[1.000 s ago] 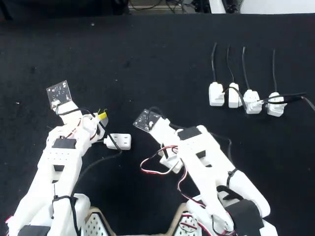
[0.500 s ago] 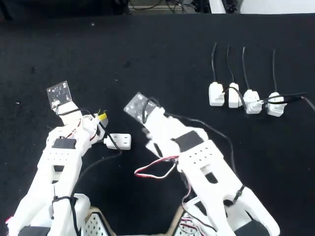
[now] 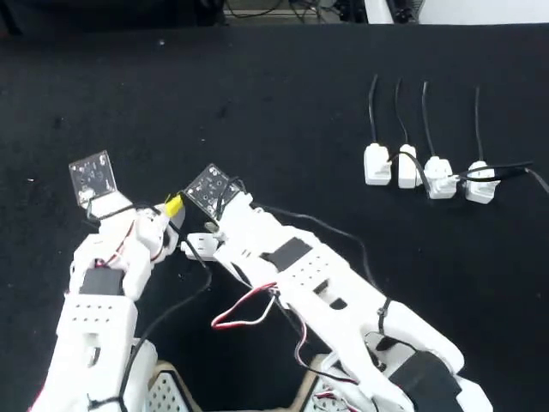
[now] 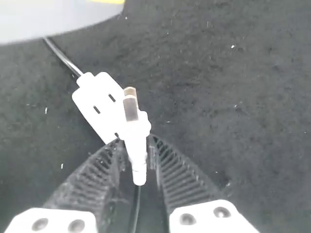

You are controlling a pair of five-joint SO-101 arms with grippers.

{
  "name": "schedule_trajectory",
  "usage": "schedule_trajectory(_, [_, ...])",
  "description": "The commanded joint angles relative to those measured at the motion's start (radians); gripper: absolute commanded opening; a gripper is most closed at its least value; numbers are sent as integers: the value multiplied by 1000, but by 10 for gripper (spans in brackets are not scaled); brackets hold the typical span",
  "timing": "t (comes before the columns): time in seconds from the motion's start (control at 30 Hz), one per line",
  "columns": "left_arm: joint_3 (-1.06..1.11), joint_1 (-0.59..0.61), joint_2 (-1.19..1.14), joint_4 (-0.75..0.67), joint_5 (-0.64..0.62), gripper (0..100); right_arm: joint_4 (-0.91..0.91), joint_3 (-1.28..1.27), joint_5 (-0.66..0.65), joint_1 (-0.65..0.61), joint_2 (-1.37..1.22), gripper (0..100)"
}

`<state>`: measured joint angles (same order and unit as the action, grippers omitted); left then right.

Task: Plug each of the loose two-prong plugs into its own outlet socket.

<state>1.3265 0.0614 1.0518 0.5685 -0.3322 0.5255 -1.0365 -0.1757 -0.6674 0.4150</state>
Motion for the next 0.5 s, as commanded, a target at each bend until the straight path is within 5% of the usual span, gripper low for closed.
schedule_trajectory(0.0, [21, -51, 97, 8, 35, 234, -29, -5, 28, -20, 73, 11])
schedule_trajectory(0.47, [33, -168, 104, 11, 121, 234, -23, -39, 52, -21, 147, 11])
